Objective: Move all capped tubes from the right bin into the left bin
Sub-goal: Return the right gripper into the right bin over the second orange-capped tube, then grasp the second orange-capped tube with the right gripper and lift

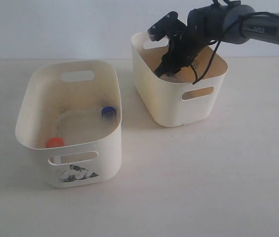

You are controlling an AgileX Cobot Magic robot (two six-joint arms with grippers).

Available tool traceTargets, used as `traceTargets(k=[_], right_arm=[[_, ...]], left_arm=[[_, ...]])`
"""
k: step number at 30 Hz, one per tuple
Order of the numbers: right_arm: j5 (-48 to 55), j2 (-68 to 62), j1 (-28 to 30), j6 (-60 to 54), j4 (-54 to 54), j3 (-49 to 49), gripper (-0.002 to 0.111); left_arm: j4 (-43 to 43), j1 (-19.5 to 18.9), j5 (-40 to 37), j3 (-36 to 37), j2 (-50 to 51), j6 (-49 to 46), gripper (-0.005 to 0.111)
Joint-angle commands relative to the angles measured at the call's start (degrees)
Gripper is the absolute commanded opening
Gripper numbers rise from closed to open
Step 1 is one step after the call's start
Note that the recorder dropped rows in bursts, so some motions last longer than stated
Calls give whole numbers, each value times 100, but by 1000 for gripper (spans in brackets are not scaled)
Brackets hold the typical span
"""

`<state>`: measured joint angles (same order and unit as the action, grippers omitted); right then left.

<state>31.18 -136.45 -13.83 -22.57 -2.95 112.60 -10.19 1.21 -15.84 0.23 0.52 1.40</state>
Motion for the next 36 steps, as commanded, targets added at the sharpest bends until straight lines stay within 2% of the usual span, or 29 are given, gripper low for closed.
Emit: traceTargets(k=[1, 16, 36], right_arm=[[89, -95, -2, -168, 92, 6, 45], [837, 700, -104, 116, 295, 6, 45], [394, 87, -338, -376, 487, 6, 45]], left_arm=[[6, -6, 90, -23, -11, 66, 4], [6, -6, 90, -23, -11, 66, 4], [6, -6, 90, -23, -11, 66, 4]])
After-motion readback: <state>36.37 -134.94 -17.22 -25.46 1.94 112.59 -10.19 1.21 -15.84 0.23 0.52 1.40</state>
